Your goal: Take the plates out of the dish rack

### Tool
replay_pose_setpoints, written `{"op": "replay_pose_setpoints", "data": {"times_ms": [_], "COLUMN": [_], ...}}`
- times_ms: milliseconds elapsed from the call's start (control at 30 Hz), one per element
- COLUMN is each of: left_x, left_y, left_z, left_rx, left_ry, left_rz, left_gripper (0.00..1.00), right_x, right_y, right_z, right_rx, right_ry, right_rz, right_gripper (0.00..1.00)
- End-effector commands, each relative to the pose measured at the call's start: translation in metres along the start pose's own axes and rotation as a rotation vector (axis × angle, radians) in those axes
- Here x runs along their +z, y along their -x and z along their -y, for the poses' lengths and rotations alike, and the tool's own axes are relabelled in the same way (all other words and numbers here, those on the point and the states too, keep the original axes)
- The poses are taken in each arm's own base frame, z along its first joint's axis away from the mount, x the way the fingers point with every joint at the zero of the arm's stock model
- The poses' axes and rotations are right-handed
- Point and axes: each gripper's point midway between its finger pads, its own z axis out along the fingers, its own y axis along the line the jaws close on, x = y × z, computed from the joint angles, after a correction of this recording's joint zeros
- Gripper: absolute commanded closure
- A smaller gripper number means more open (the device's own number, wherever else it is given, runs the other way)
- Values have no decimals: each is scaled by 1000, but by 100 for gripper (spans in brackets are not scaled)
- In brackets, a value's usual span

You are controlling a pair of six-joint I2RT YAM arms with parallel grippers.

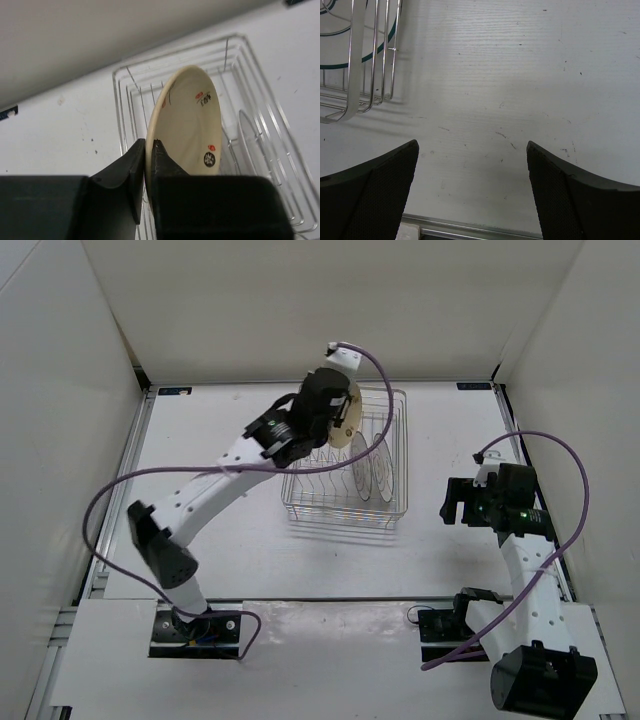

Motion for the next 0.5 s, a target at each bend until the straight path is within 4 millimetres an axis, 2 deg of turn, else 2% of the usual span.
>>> {"op": "replay_pose_setpoints", "data": {"times_ms": [0,33,67,100,133,167,200,233,267,333,367,400,467], "left_x": [-59,-69,-74,-75,-85,-90,-85,-95,-95,-89,-97,-94,-91], "left_y": [57,59,57,34,31,15,-8,-23,-36,-79,-89,-120,-149], "left_z": [-53,-72,-81,-97,-117,-138,-143,-162,-178,-182,-208,-210,-227], "left_rx": [-81,-96,-98,-82,-107,-109,-94,-110,-110,-121,-222,-222,-371], "left_ry": [74,102,116,157,195,248,274,309,351,367,428,436,419], "left_rz": [198,211,211,170,177,157,114,107,83,-5,-3,-80,-129], "left_gripper": [89,89,89,89,89,89,89,89,89,89,89,89,91], "right_x": [3,3,3,3,3,3,3,4,4,4,5,5,5], "right_y": [2,1,1,1,2,2,2,1,2,0,1,1,1], "right_z": [-2,-2,-2,-2,-2,-2,-2,-2,-2,-2,-2,-2,-3], "right_rx": [-12,-12,-10,-11,-12,-13,-13,-11,-12,-13,-13,-14,-13], "right_ry": [17,18,19,18,19,19,21,21,21,23,24,26,28], "right_rz": [11,6,5,5,6,8,7,5,5,-2,-2,-4,-8], "right_gripper": [10,10,10,10,10,10,10,10,10,10,10,10,10]}}
